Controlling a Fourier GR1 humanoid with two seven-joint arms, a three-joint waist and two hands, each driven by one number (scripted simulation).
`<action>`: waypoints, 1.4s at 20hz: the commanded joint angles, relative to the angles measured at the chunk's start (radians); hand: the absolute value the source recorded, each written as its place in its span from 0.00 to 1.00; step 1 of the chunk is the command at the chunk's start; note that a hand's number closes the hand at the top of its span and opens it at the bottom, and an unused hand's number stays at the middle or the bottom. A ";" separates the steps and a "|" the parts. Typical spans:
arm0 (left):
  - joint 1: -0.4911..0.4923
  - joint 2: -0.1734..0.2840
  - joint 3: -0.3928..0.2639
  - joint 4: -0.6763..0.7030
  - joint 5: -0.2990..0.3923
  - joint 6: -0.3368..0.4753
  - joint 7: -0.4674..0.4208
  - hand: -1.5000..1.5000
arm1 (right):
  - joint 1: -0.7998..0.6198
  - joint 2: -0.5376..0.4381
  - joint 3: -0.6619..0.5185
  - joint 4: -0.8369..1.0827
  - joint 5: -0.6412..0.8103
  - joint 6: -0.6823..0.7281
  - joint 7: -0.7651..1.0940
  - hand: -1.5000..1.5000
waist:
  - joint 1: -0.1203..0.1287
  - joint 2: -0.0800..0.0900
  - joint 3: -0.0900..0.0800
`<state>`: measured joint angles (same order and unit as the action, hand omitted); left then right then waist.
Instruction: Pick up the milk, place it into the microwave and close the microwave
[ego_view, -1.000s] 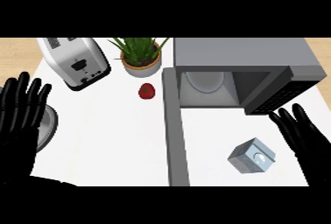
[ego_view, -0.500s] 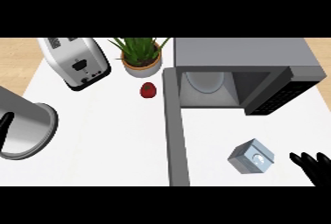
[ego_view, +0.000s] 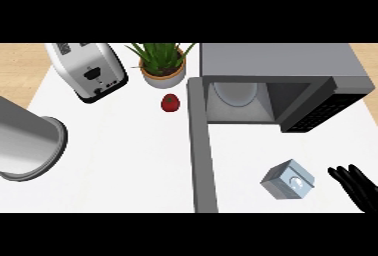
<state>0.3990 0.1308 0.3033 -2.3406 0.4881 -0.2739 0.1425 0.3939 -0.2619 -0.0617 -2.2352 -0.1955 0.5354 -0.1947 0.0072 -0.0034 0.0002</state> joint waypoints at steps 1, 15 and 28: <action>0.070 -0.004 0.055 -0.094 0.145 -0.040 0.014 0.00 | -0.032 0.070 0.040 0.145 0.152 -0.027 -0.071 0.00 | 0.011 0.000 0.000; 0.166 -0.004 0.161 -0.136 0.253 -0.136 0.001 0.00 | -0.182 0.036 -0.077 0.645 0.353 -0.103 -0.347 0.00 | 0.018 0.001 0.002; 0.272 -0.071 0.174 -0.084 0.264 -0.271 -0.066 0.00 | -0.379 -0.019 -0.071 1.213 0.569 -0.257 -0.733 0.00 | 0.018 0.003 0.002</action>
<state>0.6218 0.0894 0.4782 -2.3238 0.6555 -0.5167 0.0656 0.0967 -0.2549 -0.1189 -1.1840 0.3417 0.2932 -0.8247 0.0246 -0.0009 0.0021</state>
